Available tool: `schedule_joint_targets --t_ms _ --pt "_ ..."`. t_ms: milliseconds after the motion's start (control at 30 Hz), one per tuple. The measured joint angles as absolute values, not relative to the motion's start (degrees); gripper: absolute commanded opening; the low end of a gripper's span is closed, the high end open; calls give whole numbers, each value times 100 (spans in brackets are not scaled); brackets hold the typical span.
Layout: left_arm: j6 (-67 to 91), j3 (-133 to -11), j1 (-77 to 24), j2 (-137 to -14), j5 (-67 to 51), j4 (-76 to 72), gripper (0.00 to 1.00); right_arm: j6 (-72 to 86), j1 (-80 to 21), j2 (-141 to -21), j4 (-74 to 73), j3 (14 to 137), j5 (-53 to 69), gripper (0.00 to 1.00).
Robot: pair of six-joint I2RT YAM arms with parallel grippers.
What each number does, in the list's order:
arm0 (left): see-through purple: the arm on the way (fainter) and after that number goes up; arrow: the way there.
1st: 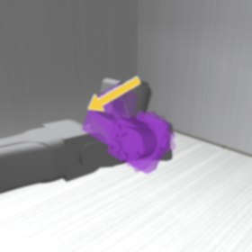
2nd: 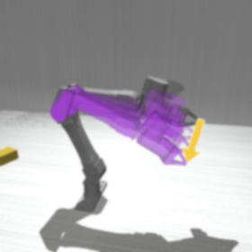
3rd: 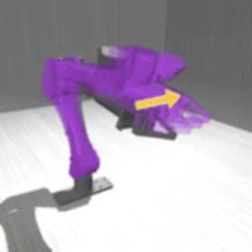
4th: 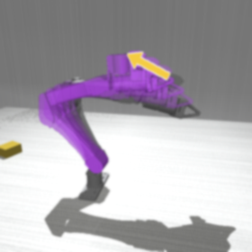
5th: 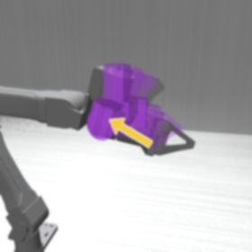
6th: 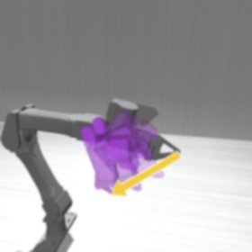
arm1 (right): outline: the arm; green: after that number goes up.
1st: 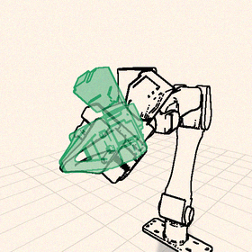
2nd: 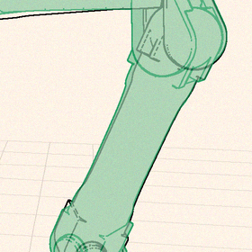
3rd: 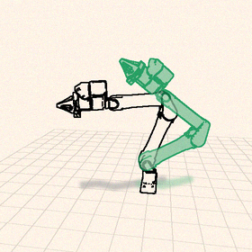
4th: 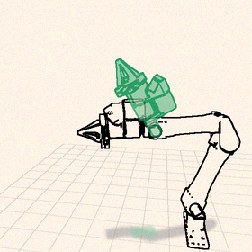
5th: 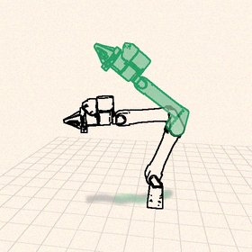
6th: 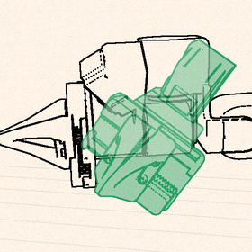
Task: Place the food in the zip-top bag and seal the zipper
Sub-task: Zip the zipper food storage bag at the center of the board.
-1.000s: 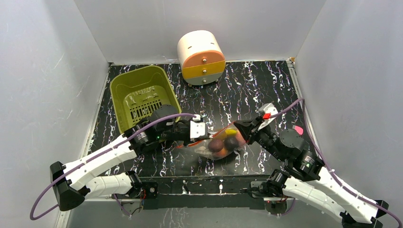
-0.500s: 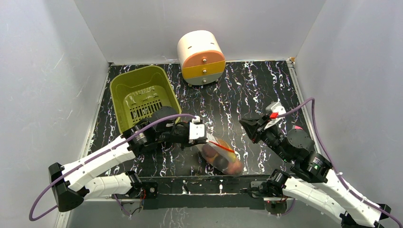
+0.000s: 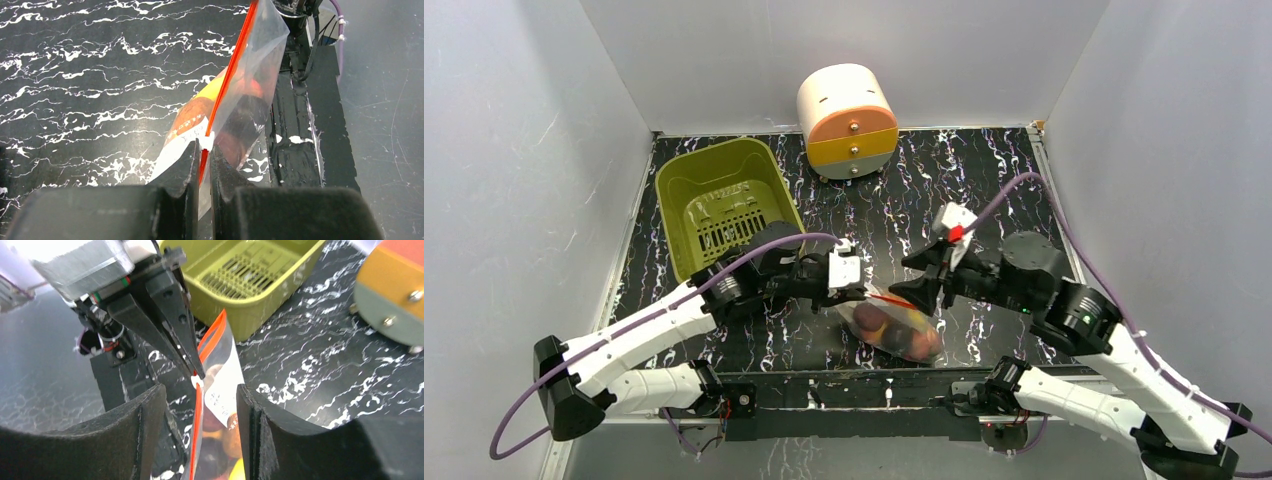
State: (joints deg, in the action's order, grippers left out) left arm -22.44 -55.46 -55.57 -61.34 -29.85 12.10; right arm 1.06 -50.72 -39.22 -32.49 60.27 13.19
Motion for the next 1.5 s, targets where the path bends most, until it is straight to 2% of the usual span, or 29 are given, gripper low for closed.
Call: schedule_joint_targets --t_ms 300,600,667,767,800,1500 --pt "-2161 -5588 -5557 -6364 -3000 1022 0 -67 -5072 -4427 -3658 5907 1599 56" --pt "-2073 -5618 -5557 -6445 -3017 923 0 -340 -5072 -4635 -3800 5610 1616 51" --pt "-2062 -5642 -5557 -6453 -3035 923 0 -399 -5072 -4635 -3859 5524 1590 41" --pt "-2036 -5664 -5557 -6462 -3052 919 0 -515 -5072 -4624 -3931 5446 1503 7" --pt "-2027 -5664 -5557 -6464 -3065 913 0 -530 -5072 -4622 -3933 5446 1485 0" --pt "-2158 -5741 -5561 -6195 -2692 1186 0 -701 -5092 -3951 -4029 5446 904 0"
